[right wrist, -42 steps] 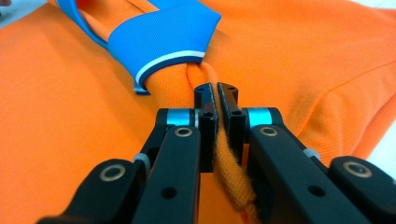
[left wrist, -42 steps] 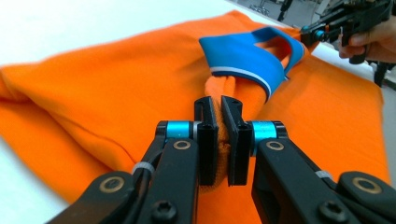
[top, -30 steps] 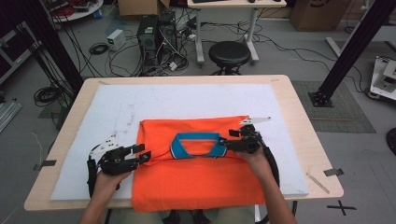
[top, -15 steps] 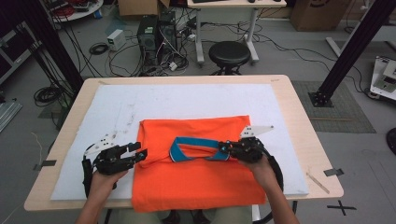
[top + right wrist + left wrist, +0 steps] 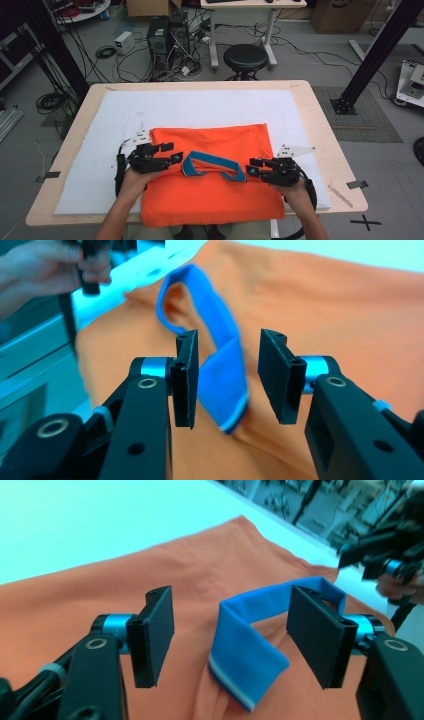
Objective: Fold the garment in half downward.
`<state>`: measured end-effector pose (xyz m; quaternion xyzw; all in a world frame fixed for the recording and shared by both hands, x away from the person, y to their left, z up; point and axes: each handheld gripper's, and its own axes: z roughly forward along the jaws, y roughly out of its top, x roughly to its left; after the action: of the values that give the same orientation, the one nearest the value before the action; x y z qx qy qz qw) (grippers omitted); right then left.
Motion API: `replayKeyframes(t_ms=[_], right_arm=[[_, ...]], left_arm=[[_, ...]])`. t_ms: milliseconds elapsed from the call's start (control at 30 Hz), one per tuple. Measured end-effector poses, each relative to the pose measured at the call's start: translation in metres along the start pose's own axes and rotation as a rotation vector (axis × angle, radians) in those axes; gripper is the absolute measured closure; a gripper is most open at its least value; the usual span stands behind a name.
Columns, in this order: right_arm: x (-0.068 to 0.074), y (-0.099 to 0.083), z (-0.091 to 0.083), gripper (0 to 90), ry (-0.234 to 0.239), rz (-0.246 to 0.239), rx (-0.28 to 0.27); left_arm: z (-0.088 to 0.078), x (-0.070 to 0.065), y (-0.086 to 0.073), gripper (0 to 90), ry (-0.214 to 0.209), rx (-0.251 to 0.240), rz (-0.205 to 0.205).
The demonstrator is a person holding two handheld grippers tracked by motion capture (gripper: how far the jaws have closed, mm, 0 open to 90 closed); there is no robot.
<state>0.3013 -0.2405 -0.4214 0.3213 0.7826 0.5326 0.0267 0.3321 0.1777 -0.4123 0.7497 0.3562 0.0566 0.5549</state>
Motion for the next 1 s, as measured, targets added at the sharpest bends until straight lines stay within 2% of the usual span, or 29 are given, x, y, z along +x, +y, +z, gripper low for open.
replayKeyframes(t_ms=[67,167,233,300,333,367,467,567,733,800,833,900,1000], right_arm=[[-0.002,-0.001,-0.006,61.5,-0.018,0.012,-0.012],[-0.005,-0.005,-0.012,61.5,-0.033,0.022,-0.012],[-0.006,-0.007,-0.015,61.5,-0.041,0.027,-0.013],[-0.007,-0.008,-0.018,61.5,-0.047,0.028,-0.018],[-0.007,-0.008,-0.019,61.4,-0.051,0.031,-0.022],[-0.007,-0.009,-0.020,61.4,-0.055,0.035,-0.025],[-0.008,-0.009,-0.022,60.7,-0.068,0.037,-0.027],[-0.007,-0.009,-0.020,59.3,-0.086,0.047,-0.028],[0.001,0.003,-0.005,60.0,-0.179,0.040,0.007],[0.003,0.008,0.003,60.0,-0.202,0.044,0.008],[0.005,0.012,0.008,60.9,-0.211,0.044,0.007],[0.008,0.014,0.021,63.1,-0.214,0.044,0.027],[0.016,0.013,0.044,71.1,-0.197,0.021,0.086]], left_arm=[[0.016,-0.003,0.002,34.5,-0.009,0.042,-0.003],[0.030,-0.007,0.000,38.4,0.001,0.098,0.008],[0.035,-0.009,-0.001,53.3,0.010,0.127,0.022],[0.037,-0.014,-0.004,74.5,0.032,0.144,0.057],[0.036,-0.016,-0.005,85.5,0.039,0.133,0.072],[0.034,-0.018,-0.006,85.8,0.031,0.122,0.073],[0.023,-0.025,-0.010,86.1,0.001,0.091,0.112],[0.012,-0.032,-0.016,86.1,-0.042,0.092,0.139],[0.002,-0.041,-0.030,86.0,-0.098,0.113,0.156],[-0.002,-0.043,-0.036,85.2,-0.120,0.103,0.154],[-0.005,-0.043,-0.038,80.4,-0.133,0.095,0.141],[-0.012,-0.042,-0.039,62.7,-0.124,0.064,0.110],[-0.025,-0.036,-0.039,54.5,-0.068,0.014,0.085]])
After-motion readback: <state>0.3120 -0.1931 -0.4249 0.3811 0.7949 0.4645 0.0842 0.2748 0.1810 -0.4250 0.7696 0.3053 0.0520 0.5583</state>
